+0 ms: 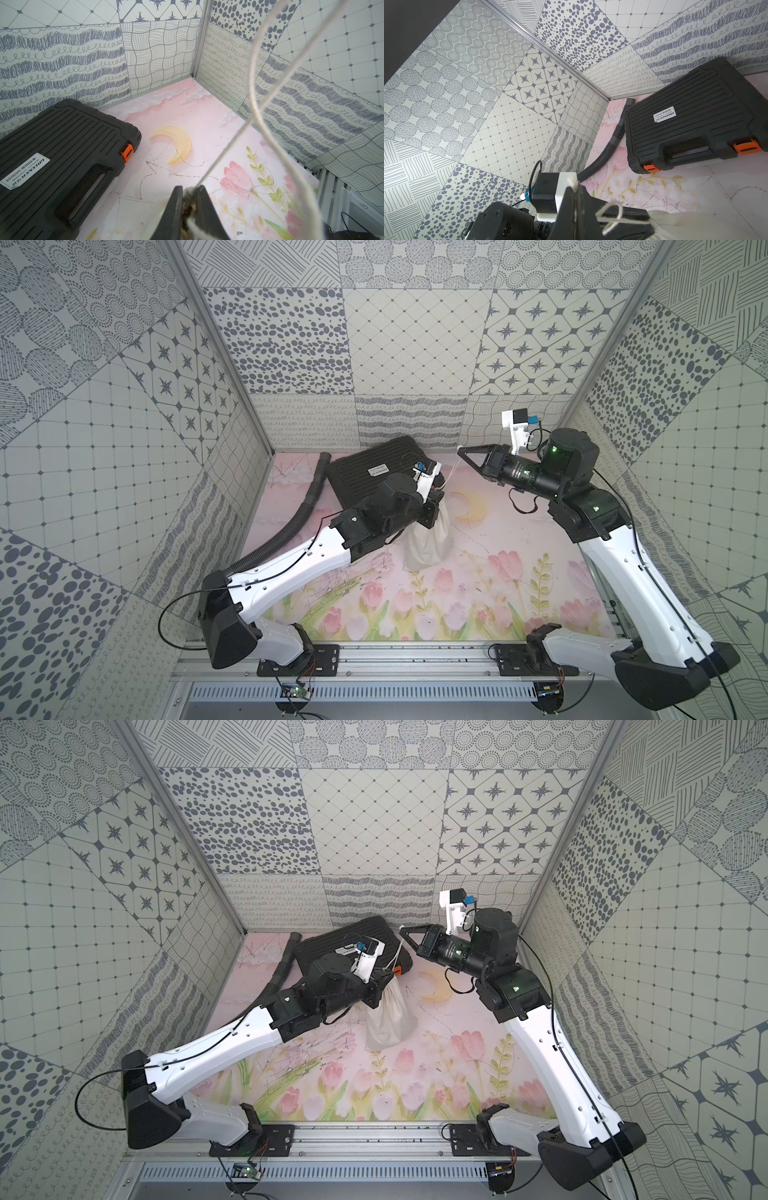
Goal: Close the soil bag
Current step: Frap the soil bag at the center of the board.
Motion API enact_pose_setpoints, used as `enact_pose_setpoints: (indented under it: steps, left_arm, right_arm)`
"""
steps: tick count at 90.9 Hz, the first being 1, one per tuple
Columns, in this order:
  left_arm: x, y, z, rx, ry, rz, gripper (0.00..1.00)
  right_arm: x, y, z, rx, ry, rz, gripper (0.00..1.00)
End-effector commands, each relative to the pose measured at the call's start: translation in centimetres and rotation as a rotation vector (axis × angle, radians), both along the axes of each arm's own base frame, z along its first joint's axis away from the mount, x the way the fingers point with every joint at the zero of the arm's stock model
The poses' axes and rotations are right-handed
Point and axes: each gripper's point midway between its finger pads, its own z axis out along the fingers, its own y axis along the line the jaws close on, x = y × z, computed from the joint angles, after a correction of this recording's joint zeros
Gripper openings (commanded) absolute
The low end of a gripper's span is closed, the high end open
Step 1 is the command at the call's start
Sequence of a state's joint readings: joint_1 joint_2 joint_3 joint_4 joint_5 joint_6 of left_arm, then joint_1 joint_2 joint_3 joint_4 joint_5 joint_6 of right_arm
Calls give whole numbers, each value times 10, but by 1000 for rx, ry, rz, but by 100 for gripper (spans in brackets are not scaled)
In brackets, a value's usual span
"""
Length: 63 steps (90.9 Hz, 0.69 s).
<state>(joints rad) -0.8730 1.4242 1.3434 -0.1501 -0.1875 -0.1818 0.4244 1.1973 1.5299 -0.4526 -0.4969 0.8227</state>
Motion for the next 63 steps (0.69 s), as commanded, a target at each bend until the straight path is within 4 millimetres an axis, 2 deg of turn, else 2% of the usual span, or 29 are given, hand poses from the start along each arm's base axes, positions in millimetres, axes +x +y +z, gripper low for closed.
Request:
enact_pose_setpoints:
  steps: [1, 17, 39, 63]
  left_arm:
    - [-2, 9, -10, 39, 33, 24, 16]
    - [-3, 11, -10, 43, 32, 26, 16]
    - [-5, 12, -19, 65, 56, 24, 16]
    - [-7, 13, -15, 36, 53, 23, 17]
  right_arm:
    - [-24, -12, 75, 103, -229, 3, 0]
    - [-24, -13, 75, 104, -232, -1, 0]
    - [-25, -16, 81, 109, -244, -3, 0]
    - [-21, -13, 71, 117, -211, 10, 0]
